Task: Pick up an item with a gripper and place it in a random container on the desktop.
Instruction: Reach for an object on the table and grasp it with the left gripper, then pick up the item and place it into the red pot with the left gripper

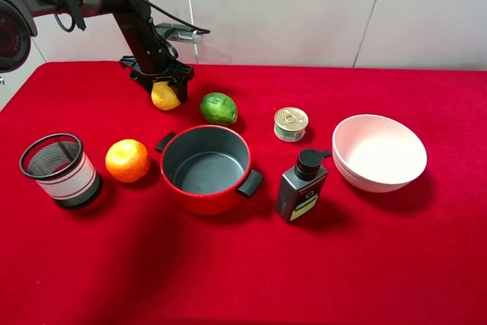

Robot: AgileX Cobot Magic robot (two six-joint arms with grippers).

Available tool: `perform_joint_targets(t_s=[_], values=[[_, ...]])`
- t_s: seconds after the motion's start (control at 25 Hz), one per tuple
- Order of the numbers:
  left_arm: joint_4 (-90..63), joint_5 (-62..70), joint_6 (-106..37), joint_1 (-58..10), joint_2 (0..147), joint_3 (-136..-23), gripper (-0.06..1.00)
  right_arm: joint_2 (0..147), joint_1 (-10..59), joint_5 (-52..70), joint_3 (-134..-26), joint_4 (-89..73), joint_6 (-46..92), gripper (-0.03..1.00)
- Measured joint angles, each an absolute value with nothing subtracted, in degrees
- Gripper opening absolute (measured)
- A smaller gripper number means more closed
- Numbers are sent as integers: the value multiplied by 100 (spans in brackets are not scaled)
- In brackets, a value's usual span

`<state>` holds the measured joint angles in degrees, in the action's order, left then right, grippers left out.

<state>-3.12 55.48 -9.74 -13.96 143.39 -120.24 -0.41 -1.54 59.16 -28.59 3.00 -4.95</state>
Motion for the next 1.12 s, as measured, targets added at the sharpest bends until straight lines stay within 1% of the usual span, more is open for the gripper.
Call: perform_joint_targets(t_s=[0.68, 0.96, 1.12], values=[[-312, 5566, -980, -1396, 14339, -12024, 71, -41, -154, 5916, -2859, 300, -495, 69], [-306, 5944, -980, -1396, 14329, -12427, 71, -41, -154, 5916, -2859, 300, -495, 69], [-300, 6043, -980, -1396, 14198, -12468, 71, -41, -154, 5916, -2859, 300, -495, 69]])
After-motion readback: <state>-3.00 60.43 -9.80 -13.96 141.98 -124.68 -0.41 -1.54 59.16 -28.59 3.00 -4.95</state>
